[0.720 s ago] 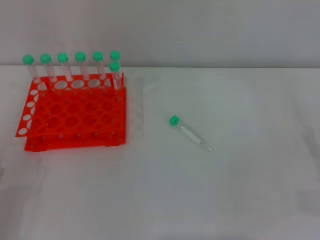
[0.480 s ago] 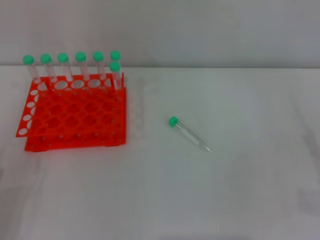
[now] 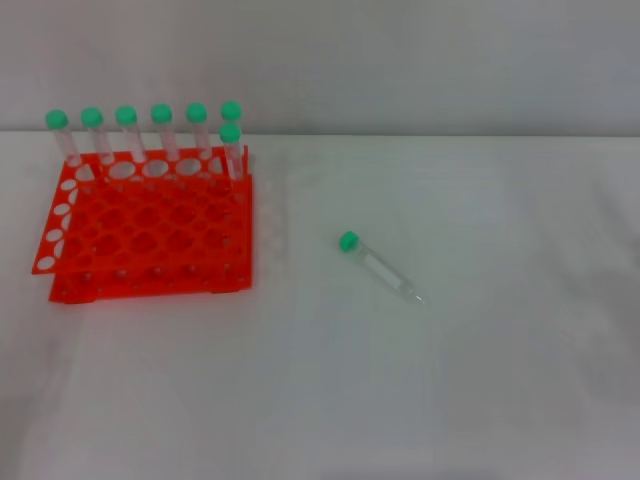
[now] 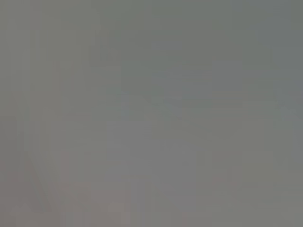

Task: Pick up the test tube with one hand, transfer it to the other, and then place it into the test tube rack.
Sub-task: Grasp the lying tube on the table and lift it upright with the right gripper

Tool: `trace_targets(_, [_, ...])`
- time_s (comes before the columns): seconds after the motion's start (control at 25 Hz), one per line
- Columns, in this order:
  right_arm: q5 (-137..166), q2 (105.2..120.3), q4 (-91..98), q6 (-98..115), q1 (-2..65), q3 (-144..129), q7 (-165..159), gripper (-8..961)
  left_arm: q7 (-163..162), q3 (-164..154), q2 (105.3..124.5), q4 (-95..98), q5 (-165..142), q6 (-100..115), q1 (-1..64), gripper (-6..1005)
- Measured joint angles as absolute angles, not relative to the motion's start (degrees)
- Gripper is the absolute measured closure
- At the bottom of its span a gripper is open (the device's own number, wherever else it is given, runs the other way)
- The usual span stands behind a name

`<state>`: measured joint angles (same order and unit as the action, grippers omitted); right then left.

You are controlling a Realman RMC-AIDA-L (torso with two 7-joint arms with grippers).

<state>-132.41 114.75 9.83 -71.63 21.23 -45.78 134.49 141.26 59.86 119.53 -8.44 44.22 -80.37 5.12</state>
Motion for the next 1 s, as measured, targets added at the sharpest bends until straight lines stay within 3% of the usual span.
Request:
trace_targets(0.32, [-98.64,110.07,44.13,-64.96,23.41,-56.79,90.34,81,141.22,59.86,119.68,-8.43,44.22,-81.58,3.53,113])
trace_targets(0.44, [-83.05,109.64,53.35,-67.03,27.39,-57.05,75.29,81,141.25,59.85,119.64,-8.43,44.23,-81.45,3.63,113])
trace_targets(0.56, [-68.98,110.49,61.21,-70.3,31.46,-57.31,61.52,82,141.31,59.86,119.59,-8.03,44.3,-80.97,4.17,113])
trace_targets(0.8, [-42.31,115.32,72.08,-78.04,40.31,-64.65,40.84,82,141.33,59.86,119.59,-7.76,44.38,-80.83,4.67,114])
trace_targets(1.0, [-33.51,115.69,71.21,-76.46,46.43,-84.42,24.79,83,141.17,59.84,119.67,-7.78,44.39,-80.65,5.09,114])
